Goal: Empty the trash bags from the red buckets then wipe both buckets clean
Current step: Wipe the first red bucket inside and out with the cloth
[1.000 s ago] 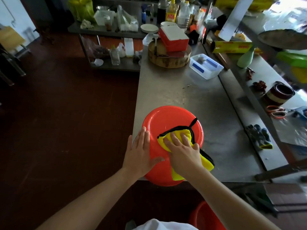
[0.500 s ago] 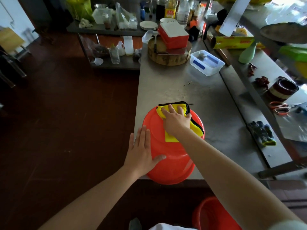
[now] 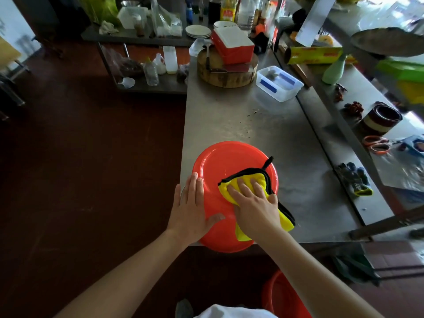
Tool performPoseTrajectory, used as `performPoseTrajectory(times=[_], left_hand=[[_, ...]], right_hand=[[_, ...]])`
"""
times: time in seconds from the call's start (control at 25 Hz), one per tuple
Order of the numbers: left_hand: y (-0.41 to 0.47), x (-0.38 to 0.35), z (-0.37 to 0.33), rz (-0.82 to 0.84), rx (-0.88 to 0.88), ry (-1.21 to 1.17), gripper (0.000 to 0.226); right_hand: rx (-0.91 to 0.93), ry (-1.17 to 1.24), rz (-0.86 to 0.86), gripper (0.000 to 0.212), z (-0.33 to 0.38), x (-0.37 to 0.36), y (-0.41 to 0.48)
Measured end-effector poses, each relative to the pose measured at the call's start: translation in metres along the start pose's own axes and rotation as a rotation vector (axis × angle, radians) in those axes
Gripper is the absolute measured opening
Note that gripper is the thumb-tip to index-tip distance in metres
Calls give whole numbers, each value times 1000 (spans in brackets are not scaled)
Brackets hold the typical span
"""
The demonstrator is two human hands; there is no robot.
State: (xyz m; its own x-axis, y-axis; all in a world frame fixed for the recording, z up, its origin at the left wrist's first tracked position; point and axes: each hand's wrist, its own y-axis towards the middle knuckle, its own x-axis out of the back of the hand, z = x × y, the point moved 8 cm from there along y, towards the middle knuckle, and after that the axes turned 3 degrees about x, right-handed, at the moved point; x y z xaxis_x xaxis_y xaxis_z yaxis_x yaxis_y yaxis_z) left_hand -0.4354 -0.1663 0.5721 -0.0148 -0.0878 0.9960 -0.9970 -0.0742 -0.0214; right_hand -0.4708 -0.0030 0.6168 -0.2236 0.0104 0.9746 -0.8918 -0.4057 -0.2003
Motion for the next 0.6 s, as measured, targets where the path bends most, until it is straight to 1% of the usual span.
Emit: performPoseTrajectory(times=[0.16, 0.36, 0.48, 0.6], left_hand=[[1, 1, 0, -4, 1, -30, 120], [4, -1, 1, 42, 2, -61, 120], [4, 2, 1, 39, -1, -67, 121], [3, 3, -1, 36, 5, -43, 121]], right_hand=[[-10, -29, -20, 56, -1, 7, 10], [-76, -20, -14, 59, -7, 30, 77], [-105, -13, -14, 59, -9, 45, 109], [-110, -12, -1, 60, -11, 46, 109]])
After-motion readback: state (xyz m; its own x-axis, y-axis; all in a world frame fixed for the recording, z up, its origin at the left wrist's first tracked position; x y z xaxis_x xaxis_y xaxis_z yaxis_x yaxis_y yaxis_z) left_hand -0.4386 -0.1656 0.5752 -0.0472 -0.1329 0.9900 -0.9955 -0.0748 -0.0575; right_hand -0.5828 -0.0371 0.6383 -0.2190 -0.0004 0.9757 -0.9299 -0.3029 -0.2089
